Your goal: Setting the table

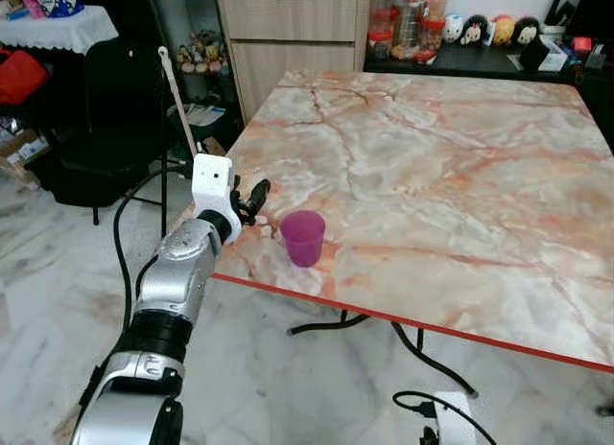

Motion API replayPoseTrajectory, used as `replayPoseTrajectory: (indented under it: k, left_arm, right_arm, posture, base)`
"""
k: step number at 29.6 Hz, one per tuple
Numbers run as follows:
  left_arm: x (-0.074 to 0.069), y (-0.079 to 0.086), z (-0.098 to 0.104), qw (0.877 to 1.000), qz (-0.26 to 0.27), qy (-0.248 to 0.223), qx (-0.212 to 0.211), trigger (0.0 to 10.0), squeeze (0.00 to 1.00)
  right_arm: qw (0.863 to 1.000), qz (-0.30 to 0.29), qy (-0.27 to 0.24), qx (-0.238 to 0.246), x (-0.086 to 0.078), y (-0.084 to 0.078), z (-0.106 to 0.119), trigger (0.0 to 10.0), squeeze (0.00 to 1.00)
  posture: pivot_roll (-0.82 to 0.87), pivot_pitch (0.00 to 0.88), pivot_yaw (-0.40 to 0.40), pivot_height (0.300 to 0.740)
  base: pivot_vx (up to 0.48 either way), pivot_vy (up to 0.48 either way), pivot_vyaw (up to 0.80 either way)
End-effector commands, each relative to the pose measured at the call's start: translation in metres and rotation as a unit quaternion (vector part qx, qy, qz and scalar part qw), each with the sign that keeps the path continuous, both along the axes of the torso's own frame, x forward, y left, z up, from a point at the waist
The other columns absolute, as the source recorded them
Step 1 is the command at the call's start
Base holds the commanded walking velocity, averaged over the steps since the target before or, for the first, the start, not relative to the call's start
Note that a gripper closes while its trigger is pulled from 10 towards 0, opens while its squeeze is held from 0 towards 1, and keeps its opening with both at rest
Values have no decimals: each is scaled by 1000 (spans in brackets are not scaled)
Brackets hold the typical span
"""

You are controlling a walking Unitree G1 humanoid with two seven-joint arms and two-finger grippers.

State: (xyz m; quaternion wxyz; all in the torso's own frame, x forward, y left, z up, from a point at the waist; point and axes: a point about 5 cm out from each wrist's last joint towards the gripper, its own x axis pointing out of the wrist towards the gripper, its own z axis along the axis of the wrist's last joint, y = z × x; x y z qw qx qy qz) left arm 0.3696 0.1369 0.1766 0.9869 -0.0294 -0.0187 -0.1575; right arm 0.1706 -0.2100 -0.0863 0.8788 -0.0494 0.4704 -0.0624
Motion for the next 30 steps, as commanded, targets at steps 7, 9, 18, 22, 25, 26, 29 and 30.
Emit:
replayPoseTrajectory:
  k: [7, 9, 18, 22, 25, 26, 29, 30]
  left_arm:
    - [1, 0, -3, 1000, 8, -1, -14, 10000, 0]
    - [1, 0, -2, 1000, 9, -3, -15, 10000, 0]
    - [1, 0, -1, 1000, 7, -7, -15, 10000, 0]
    - [1, 3, 0, 1000, 7, -7, -12, 10000, 0]
    - [1, 4, 1, 1000, 7, -8, -11, 10000, 0]
    - [1, 4, 1, 1000, 7, -9, -10, 10000, 0]
    - [1, 5, 2, 1000, 6, -9, -9, 10000, 0]
    - [1, 6, 2, 1000, 6, -9, -7, 10000, 0]
  right_arm:
    - [1000, -5, -13, -1, 5, -6, 4, 10000, 0]
    - [1000, -10, -17, 4, 5, -4, 4, 10000, 0]
    - [1000, -11, -11, 13, 2, 2, 1, 10000, 0]
    - [1000, -18, -10, 16, 1, 5, 0, 10000, 0]
    - [1000, -17, -10, 18, 1, 6, -1, 10000, 0]
    - [1000, -17, -10, 18, 1, 7, -1, 10000, 0]
    - [999, -22, -10, 23, 0, 9, -1, 10000, 0]
    - [999, -24, -11, 26, 1, 10, -1, 10000, 0]
  posture:
    - [-3, 0, -7, 740]
    - [-3, 0, -5, 740]
    - [2, 0, 13, 740]
    - [10, 0, 23, 740]
    - [12, 0, 27, 740]
    - [12, 0, 27, 740]
    - [14, 0, 33, 740]
    - [16, 0, 36, 740]
  base:
    - [117, 0, 0]
    - [300, 0, 0]
    - [312, 0, 0]
    - [323, 0, 0]
    - [331, 0, 0]
    - [334, 0, 0]
    - [333, 0, 0]
    - [330, 0, 0]
